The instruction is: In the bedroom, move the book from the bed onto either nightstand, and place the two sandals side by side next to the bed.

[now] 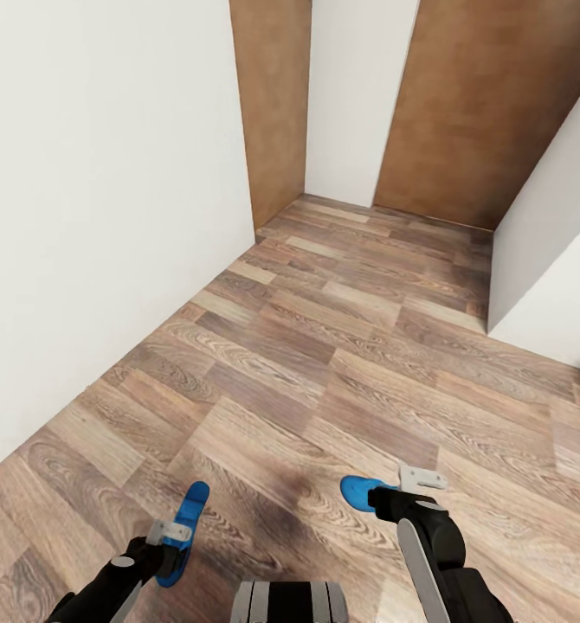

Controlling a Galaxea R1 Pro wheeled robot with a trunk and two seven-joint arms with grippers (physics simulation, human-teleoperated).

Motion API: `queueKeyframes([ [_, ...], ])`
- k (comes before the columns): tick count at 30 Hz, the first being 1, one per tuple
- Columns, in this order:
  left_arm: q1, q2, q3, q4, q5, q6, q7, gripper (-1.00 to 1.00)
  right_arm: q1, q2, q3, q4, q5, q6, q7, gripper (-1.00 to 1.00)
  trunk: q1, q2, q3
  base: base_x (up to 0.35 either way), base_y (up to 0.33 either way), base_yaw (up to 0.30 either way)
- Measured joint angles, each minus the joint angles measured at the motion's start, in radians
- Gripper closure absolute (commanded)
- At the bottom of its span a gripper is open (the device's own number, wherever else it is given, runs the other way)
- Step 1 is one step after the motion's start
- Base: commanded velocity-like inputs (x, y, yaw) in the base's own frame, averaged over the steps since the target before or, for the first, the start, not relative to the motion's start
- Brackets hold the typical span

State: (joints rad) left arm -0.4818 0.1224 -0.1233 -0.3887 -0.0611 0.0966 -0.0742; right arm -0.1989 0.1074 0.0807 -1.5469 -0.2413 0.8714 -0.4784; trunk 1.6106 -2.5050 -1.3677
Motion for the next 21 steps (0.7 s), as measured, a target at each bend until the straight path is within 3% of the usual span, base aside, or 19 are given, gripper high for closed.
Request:
queueKeyframes([
  [21, -0.012, -0.003, 0.002, -0.023, 0.002, -0.07, 0.001, -1.0, 0.0, 0.0, 0.0, 0.0, 0.0, -0.006, 0.003, -1.0, 0.009, -0.005, -0.111, 0.0, 0.0, 0.0],
])
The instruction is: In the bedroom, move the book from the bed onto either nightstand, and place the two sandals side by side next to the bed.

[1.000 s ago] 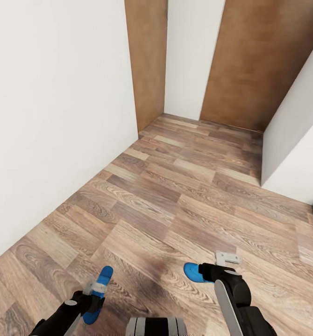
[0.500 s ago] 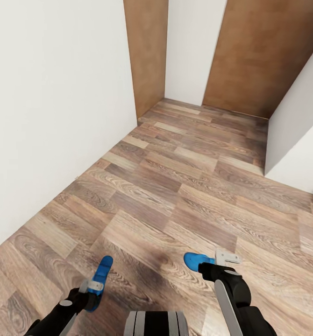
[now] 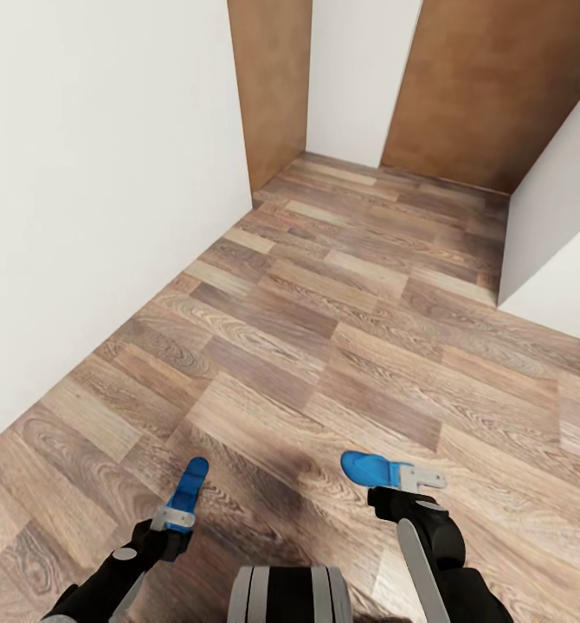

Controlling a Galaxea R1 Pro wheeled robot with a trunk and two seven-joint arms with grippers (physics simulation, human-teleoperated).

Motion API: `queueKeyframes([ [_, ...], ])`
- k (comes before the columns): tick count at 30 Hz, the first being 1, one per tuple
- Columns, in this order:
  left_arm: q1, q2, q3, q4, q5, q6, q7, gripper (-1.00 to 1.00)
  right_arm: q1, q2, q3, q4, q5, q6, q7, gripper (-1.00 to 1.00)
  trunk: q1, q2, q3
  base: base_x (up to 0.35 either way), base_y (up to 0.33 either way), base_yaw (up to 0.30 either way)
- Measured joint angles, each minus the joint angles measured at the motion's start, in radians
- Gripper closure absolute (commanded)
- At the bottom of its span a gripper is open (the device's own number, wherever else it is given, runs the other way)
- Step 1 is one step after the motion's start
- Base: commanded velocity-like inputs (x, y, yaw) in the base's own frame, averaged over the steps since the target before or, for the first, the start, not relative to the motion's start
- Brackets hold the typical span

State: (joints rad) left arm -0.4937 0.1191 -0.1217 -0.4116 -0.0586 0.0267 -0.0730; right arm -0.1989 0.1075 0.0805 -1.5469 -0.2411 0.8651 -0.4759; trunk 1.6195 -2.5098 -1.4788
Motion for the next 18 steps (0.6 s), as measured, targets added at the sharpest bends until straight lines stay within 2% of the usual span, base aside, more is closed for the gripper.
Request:
queueKeyframes([
  [2, -0.019, -0.001, 0.001, -0.039, 0.001, 0.067, 0.0, -1.0, 0.0, 0.0, 0.0, 0.0, 0.0, 0.001, 0.0, -1.0, 0.0, 0.0, -0.003, 0.0, 0.0, 0.0],
  [4, -0.038, -0.002, 0.003, -0.105, 0.001, 0.213, -0.004, -1.0, 0.0, 0.0, 0.0, 0.0, 0.0, 0.001, 0.0, -1.0, 0.0, 0.0, -0.005, 0.0, 0.0, 0.0],
  [7, -0.047, -0.004, 0.004, -0.197, 0.001, 0.341, -0.005, -1.0, 0.0, 0.0, 0.0, 0.0, 0.0, 0.001, 0.0, -1.0, 0.0, 0.0, -0.007, 0.0, 0.0, 0.0],
  [11, -0.051, -0.008, 0.003, -0.316, 0.001, 0.435, -0.004, -1.0, 0.0, 0.0, 0.001, 0.0, 0.0, 0.002, 0.0, -1.0, 0.0, 0.0, -0.008, 0.0, 0.0, 0.0],
  [13, -0.056, -0.01, 0.003, -0.388, 0.001, 0.523, -0.003, -1.0, 0.0, 0.0, 0.001, 0.0, 0.0, 0.002, 0.0, -1.0, 0.001, 0.0, -0.015, 0.0, 0.0, 0.0],
  [15, -0.063, -0.011, 0.003, -0.407, 0.0, 0.571, -0.001, -1.0, 0.0, 0.0, 0.001, 0.0, 0.0, 0.003, 0.0, -1.0, 0.002, -0.001, -0.023, 0.0, 0.0, 0.0],
  [18, -0.077, -0.011, 0.003, -0.419, -0.001, 0.609, -0.001, -1.0, 0.0, 0.0, 0.001, 0.0, 0.0, 0.003, 0.0, -1.0, 0.003, -0.002, -0.035, 0.0, 0.0, 0.0],
])
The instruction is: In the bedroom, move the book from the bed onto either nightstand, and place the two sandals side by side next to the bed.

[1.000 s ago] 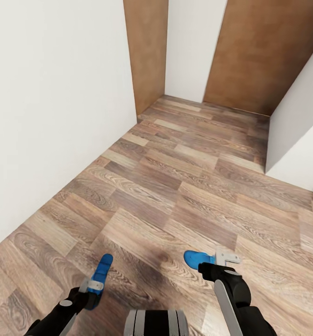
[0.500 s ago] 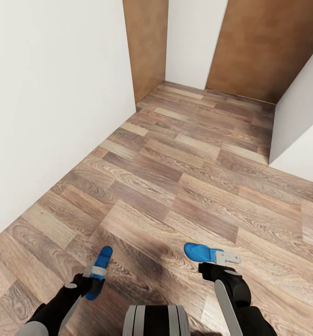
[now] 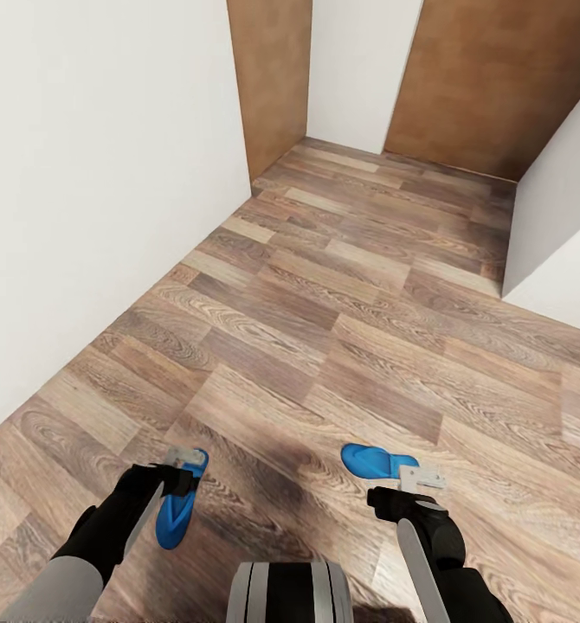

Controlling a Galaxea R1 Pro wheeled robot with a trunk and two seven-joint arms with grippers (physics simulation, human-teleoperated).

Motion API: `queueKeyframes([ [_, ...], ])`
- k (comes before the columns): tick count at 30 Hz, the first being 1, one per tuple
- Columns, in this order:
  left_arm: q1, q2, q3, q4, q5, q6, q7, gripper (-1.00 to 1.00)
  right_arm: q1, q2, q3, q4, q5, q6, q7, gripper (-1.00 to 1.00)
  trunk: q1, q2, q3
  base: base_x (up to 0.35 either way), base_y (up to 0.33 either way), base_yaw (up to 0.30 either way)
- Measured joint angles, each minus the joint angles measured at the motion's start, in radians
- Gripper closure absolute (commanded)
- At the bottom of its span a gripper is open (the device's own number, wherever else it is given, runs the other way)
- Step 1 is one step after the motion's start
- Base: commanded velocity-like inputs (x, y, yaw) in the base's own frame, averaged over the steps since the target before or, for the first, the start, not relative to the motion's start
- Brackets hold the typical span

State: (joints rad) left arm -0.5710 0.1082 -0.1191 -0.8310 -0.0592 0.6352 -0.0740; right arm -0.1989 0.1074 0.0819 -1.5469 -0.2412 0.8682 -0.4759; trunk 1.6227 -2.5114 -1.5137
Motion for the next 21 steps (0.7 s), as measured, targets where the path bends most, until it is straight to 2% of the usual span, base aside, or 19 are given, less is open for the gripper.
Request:
queueKeyframes([
  [6, -0.018, -0.002, 0.0, -0.001, 0.002, 0.024, -0.002, -1.0, 0.0, 0.0, 0.0, 0.0, 0.0, 0.001, 0.0, -1.0, 0.003, -0.001, -0.023, 0.0, 0.0, 0.0],
  [16, -0.021, -0.01, -0.002, -0.001, -0.004, 0.01, -0.003, -1.0, 0.0, 0.0, 0.0, 0.0, 0.0, 0.0, 0.0, -1.0, 0.007, -0.004, -0.062, 0.0, 0.0, 0.0],
  [18, -0.02, -0.01, -0.003, 0.0, -0.004, -0.003, -0.003, -1.0, 0.0, 0.0, 0.0, 0.0, 0.0, 0.0, 0.0, -1.0, 0.008, -0.004, -0.07, 0.0, 0.0, 0.0],
  [19, -0.02, -0.009, -0.005, 0.003, -0.004, -0.044, -0.004, -1.0, 0.0, 0.0, 0.0, 0.0, 0.0, 0.0, 0.0, -1.0, 0.009, -0.004, -0.074, 0.0, 0.0, 0.0],
  [21, -0.02, -0.01, -0.006, 0.009, -0.005, -0.064, -0.003, -1.0, 0.0, 0.0, 0.0, 0.0, 0.0, 0.0, 0.0, -1.0, 0.009, -0.005, -0.081, 0.0, 0.0, 0.0],
])
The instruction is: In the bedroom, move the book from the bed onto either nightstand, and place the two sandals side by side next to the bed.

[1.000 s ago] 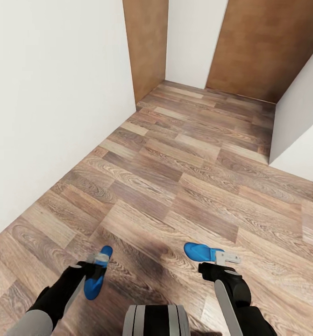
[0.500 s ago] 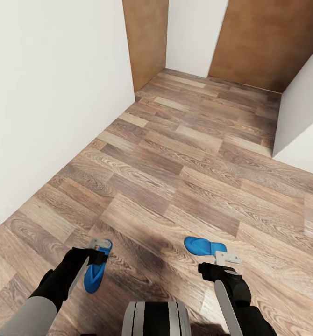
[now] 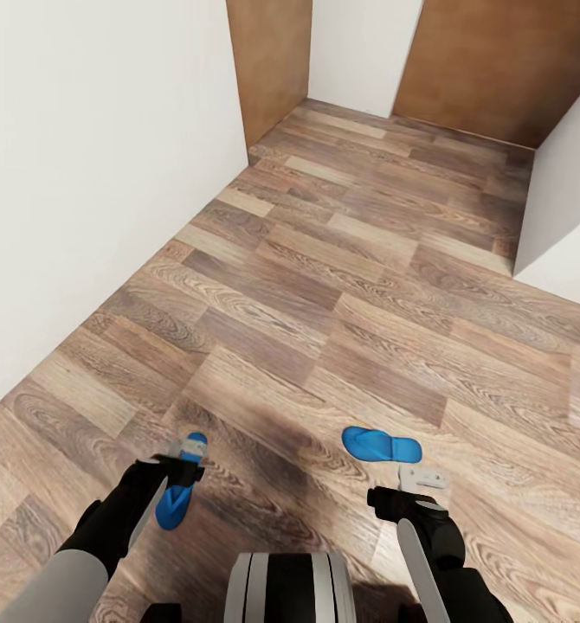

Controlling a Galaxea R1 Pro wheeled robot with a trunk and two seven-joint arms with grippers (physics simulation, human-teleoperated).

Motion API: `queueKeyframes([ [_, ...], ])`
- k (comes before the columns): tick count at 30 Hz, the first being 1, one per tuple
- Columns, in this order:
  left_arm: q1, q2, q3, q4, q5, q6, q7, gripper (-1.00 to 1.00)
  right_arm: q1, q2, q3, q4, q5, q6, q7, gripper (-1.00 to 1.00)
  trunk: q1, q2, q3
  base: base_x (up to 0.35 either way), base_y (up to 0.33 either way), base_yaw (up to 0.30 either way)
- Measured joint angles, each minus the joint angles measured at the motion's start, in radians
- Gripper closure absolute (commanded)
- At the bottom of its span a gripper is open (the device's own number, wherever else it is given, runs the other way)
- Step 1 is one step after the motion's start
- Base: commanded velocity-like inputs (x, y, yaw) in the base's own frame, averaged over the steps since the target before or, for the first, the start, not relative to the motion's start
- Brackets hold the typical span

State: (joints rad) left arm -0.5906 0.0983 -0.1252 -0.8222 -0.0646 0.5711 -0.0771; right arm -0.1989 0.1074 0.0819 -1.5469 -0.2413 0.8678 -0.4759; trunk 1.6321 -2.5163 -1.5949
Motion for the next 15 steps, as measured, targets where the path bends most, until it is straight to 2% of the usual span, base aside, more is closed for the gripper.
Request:
queueKeyframes([
  [10, 0.0, 0.001, -0.002, 0.075, -0.002, -0.118, 0.0, -1.0, 0.0, 0.0, 0.001, 0.0, 0.0, 0.0, 0.0, -1.0, 0.004, -0.002, -0.039, 0.0, 0.0, 0.0],
  [15, 0.0, 0.001, -0.002, 0.091, 0.001, -0.143, 0.0, -1.0, 0.0, 0.0, 0.008, 0.0, 0.0, 0.0, 0.0, -1.0, 0.007, -0.004, -0.058, 0.0, 0.0, 0.0],
])
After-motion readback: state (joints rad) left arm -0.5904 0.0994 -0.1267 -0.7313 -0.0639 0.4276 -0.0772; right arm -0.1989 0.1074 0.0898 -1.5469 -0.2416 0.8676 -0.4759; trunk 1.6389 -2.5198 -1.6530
